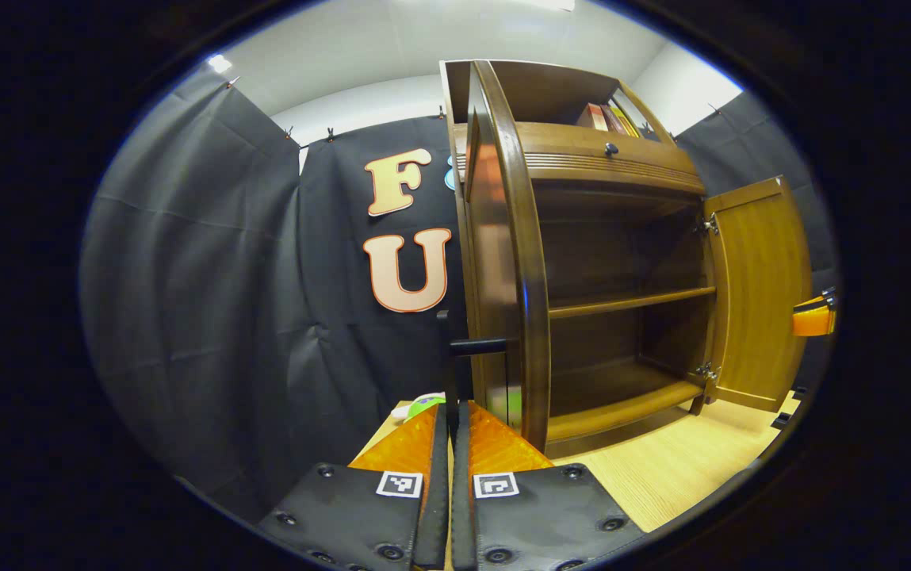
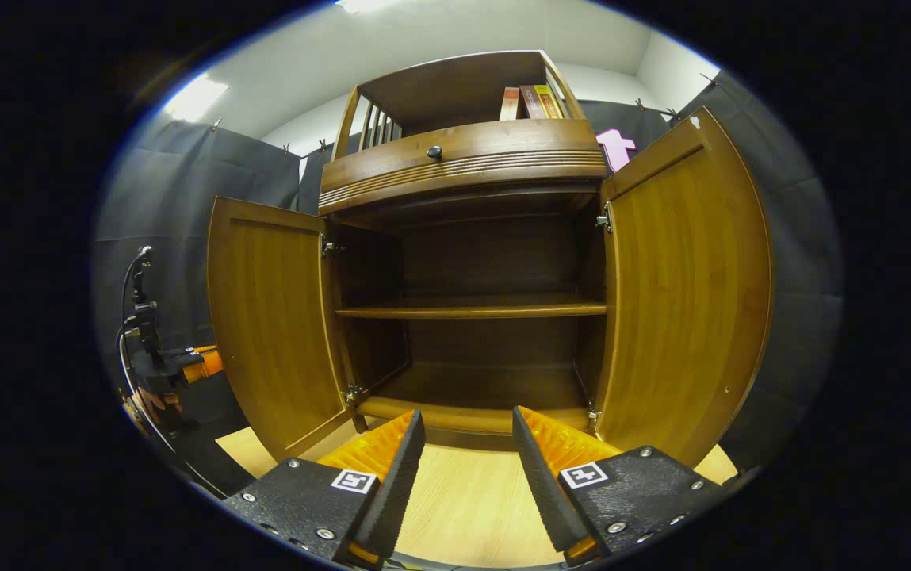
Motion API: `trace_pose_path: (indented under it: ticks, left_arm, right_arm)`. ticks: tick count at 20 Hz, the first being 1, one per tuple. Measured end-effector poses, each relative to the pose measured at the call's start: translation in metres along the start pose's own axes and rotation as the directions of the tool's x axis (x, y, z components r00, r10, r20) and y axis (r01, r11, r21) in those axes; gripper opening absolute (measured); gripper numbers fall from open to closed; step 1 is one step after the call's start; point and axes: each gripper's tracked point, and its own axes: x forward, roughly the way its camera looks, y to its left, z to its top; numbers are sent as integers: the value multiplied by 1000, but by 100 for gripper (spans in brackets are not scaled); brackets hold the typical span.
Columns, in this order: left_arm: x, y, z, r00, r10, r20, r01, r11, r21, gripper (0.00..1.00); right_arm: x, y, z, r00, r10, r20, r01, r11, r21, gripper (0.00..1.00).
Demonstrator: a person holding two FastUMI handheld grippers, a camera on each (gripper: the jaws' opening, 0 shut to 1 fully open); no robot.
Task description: Open the right door of the double-door shoe cabinet with the right hand, and open the left door with the left hand.
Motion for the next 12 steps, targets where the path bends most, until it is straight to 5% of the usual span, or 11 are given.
trace_pose_path:
  ticks: [8,10,12]
  left_arm:
    - [-1,25,-4,994,-108,-16,108,994,1,10]
    - [-16,33,-2,994,-109,-15,109,994,31,2]
    - [-35,45,3,996,-84,-15,84,996,30,16]
  right_arm:
    - [6,29,-4,1000,-19,10,19,1000,-8,70]
    - [7,35,-4,1000,-24,18,24,1000,-8,70]
    - [10,39,-2,999,-23,29,23,1000,-4,70]
